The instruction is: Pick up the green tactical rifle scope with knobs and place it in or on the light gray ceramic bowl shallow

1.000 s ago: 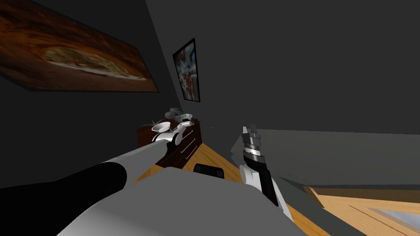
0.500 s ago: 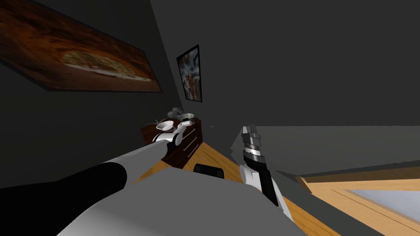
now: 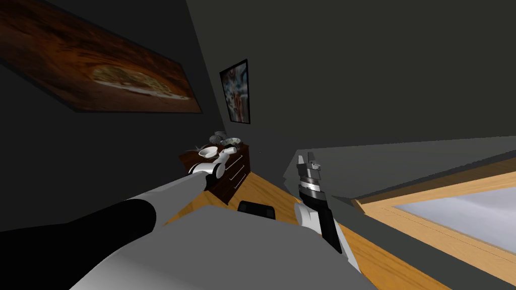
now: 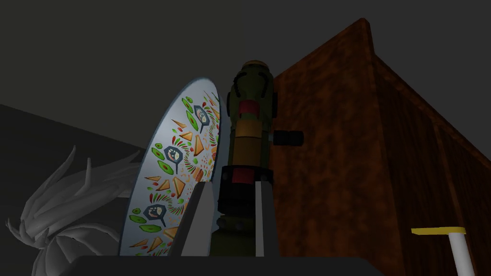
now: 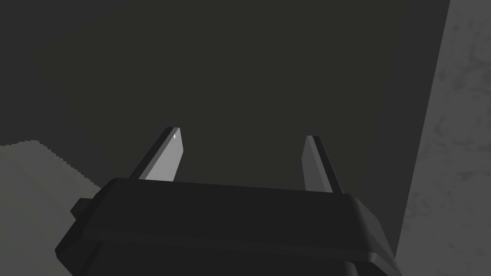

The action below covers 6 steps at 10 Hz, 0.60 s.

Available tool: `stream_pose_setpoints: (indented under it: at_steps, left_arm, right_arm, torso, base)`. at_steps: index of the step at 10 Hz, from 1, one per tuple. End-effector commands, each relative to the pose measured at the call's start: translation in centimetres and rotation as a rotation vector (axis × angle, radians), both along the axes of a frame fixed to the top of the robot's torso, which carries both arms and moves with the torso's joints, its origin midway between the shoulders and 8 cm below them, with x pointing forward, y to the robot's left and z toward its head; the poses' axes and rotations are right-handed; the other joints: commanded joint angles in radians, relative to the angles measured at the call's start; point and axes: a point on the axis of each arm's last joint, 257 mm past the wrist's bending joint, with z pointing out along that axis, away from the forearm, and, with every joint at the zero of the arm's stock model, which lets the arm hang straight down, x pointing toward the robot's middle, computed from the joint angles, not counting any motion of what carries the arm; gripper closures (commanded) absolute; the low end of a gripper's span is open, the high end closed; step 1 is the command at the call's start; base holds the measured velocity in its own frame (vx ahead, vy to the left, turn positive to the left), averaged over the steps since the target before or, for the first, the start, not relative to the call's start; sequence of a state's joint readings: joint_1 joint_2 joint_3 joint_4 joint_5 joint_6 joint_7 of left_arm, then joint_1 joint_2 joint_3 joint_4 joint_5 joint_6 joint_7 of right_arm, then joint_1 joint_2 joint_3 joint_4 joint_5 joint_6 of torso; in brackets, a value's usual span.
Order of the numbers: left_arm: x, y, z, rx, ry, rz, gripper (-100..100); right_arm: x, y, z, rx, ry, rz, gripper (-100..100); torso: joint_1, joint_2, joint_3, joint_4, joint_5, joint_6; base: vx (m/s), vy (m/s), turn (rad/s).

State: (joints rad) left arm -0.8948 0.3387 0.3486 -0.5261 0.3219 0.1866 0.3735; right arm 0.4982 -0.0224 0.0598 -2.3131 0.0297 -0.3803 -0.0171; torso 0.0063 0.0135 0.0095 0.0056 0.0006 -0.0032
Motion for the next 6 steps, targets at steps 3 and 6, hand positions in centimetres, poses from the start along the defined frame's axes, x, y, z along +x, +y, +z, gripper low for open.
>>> stream_pose_setpoints:
  at_steps: [3, 6]
  left_arm:
    - [0.5, -0.7, 1.9, -0.014, -0.054, -0.004, 100]
    - [1.1, -2.0, 3.4, -0.029, -0.095, -0.016, 100]
  right_arm:
    - [0.0, 0.0, 0.0, 0.0, 0.0, 0.0, 0]
    - [0.0, 0.0, 0.0, 0.0, 0.0, 0.0, 0]
  torso:
    - [-0.002, -0.003, -0.002, 0.0, -0.001, 0.002]
    - [0.007, 0.003, 0.002, 0.001, 0.001, -0.001]
  base:
    - [-0.104, 0.098, -0.045]
    - [-0.166, 0.2, -0.049]
